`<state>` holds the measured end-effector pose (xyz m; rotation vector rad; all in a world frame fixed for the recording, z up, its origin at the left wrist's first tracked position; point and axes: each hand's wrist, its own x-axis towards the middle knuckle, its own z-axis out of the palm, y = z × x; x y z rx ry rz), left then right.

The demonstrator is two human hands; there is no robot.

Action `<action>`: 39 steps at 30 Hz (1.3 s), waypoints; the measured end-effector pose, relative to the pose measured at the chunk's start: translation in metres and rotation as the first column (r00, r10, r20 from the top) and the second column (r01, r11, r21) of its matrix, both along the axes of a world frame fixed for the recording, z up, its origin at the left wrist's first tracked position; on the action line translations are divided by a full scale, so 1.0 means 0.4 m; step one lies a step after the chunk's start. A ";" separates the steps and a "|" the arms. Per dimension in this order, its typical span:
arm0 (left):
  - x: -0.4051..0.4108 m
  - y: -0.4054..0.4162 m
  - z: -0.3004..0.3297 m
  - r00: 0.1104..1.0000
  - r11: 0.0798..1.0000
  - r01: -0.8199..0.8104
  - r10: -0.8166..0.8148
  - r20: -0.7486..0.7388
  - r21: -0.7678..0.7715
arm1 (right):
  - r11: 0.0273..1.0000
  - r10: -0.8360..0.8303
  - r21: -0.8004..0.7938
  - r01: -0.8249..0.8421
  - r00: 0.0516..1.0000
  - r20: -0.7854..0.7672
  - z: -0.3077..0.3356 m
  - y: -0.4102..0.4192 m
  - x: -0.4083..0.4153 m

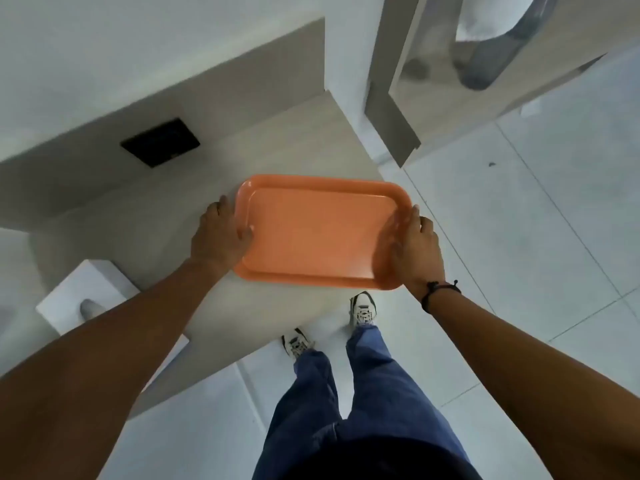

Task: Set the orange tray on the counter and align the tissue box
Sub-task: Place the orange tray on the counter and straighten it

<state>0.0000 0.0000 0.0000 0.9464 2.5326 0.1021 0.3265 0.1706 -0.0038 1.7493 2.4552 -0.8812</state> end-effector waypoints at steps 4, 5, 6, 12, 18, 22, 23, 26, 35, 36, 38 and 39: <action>0.003 0.003 -0.009 1.000 1.000 -0.016 0.016 0.012 -0.004 | 0.988 -0.152 -0.031 0.152 0.988 0.011 -0.035 0.011 0.003; 0.004 0.007 -0.012 1.000 0.999 -0.024 0.023 0.019 0.026 | 0.983 -0.178 -0.039 0.178 0.984 0.001 -0.044 0.013 0.003; 0.008 0.009 -0.012 0.999 0.998 -0.039 0.038 0.029 0.045 | 0.980 -0.195 -0.049 0.194 0.981 -0.010 -0.052 0.016 0.002; 0.007 -0.006 -0.019 0.991 0.989 -0.122 0.117 0.060 0.087 | 0.984 -0.168 -0.061 0.169 0.985 0.030 -0.073 0.061 -0.030; -0.012 -0.089 -0.027 0.949 0.940 -0.312 0.300 0.098 0.137 | 0.999 -0.008 -0.032 0.008 1.000 0.006 -0.060 0.119 -0.148; -0.029 -0.159 -0.026 0.902 0.882 -0.431 0.422 0.090 0.191 | 0.992 0.120 -0.040 -0.122 0.992 -0.034 -0.050 0.135 -0.267; -0.037 -0.177 -0.026 0.892 0.871 -0.453 0.446 0.077 0.193 | 0.988 0.149 -0.039 -0.151 0.988 -0.034 -0.049 0.136 -0.299; -0.060 -0.223 -0.023 0.866 0.846 -0.498 0.493 0.078 0.189 | 0.975 0.218 -0.031 -0.219 0.975 -0.032 -0.051 0.135 -0.380; -0.093 -0.263 -0.035 0.837 0.801 -0.546 0.536 0.113 0.246 | 0.964 0.265 -0.037 -0.265 0.964 -0.017 -0.077 0.129 -0.447; -0.093 -0.263 -0.038 0.839 0.802 -0.543 0.533 0.112 0.248 | 0.964 0.264 -0.038 -0.264 0.964 -0.016 -0.077 0.129 -0.448; -0.093 -0.263 -0.044 0.840 0.800 -0.539 0.531 0.109 0.263 | 0.963 0.265 -0.045 -0.265 0.964 -0.010 -0.074 0.131 -0.448; -0.091 -0.263 -0.046 0.839 0.795 -0.542 0.532 0.115 0.272 | 0.962 0.269 -0.051 -0.269 0.963 -0.008 -0.070 0.132 -0.446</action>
